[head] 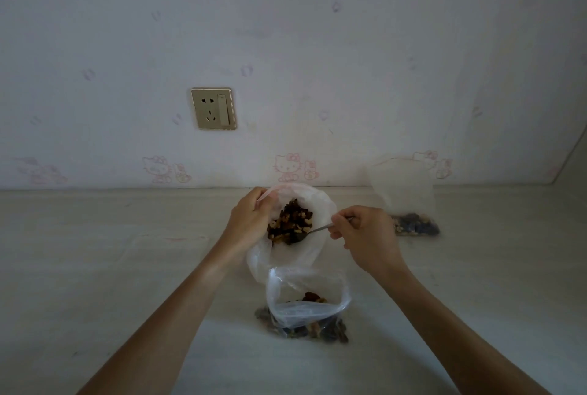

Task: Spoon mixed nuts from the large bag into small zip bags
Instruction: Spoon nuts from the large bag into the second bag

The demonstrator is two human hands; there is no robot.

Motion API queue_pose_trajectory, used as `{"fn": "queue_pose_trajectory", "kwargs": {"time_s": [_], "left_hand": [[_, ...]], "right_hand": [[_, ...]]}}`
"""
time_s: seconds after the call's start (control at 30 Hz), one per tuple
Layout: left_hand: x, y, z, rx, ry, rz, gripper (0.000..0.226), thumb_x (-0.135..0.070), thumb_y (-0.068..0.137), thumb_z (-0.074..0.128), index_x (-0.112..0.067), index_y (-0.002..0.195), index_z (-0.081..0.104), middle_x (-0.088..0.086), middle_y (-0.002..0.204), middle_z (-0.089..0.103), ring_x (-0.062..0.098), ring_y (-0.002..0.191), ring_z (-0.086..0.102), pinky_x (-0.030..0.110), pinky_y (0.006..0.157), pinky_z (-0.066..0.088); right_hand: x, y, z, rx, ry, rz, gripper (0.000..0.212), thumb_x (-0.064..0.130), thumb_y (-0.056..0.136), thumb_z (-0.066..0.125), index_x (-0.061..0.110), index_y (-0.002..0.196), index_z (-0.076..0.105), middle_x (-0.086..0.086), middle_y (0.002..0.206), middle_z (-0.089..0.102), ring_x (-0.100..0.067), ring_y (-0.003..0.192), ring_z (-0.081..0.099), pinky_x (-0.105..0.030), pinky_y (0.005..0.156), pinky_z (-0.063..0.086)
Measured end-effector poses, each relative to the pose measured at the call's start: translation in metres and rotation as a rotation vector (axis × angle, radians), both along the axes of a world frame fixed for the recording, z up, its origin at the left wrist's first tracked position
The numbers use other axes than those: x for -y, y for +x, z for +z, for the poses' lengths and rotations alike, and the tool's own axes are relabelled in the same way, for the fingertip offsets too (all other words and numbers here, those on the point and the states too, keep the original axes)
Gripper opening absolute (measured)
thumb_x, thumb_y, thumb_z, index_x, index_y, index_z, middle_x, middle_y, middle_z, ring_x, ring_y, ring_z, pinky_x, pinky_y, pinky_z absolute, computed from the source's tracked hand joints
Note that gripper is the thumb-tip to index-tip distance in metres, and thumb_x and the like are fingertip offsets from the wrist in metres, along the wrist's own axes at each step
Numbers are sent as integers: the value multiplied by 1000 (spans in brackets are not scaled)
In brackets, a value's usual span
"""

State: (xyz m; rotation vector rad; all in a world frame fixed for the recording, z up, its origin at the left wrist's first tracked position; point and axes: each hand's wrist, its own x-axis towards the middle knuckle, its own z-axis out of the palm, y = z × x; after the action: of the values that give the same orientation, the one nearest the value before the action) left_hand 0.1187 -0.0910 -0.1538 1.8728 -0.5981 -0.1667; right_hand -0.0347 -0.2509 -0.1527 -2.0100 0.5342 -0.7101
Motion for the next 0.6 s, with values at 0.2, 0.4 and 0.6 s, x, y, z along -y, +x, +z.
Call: {"fn": "queue_pose_trajectory", "kwargs": {"time_s": [0.2,0.4,0.6], "left_hand": [[0,2,-3,-26,-18,-22,24,-43,107,49,-28,107,68,-11,106,74,9,102,70,34,91,57],[0,1,-4,-56,-18,-24,26,-45,106,49,-28,108,69,-12,105,75,5,97,71,27,85,55],[-2,0,-4,-66,-5,-37,22,-42,104,53,-30,103,71,-12,97,76,0,88,70,23,76,50]], "right_hand": [[-10,9,-8,25,126,11,18,11,98,65,17,84,74,5,71,76,-5,62,72,-15,53,53],[-10,9,-14,76,256,-7,22,9,98,66,20,80,72,5,64,75,-8,61,72,-19,50,54],[-5,6,-20,85,342,10,13,11,97,68,15,87,75,1,70,77,-14,67,75,-20,57,55]]}}
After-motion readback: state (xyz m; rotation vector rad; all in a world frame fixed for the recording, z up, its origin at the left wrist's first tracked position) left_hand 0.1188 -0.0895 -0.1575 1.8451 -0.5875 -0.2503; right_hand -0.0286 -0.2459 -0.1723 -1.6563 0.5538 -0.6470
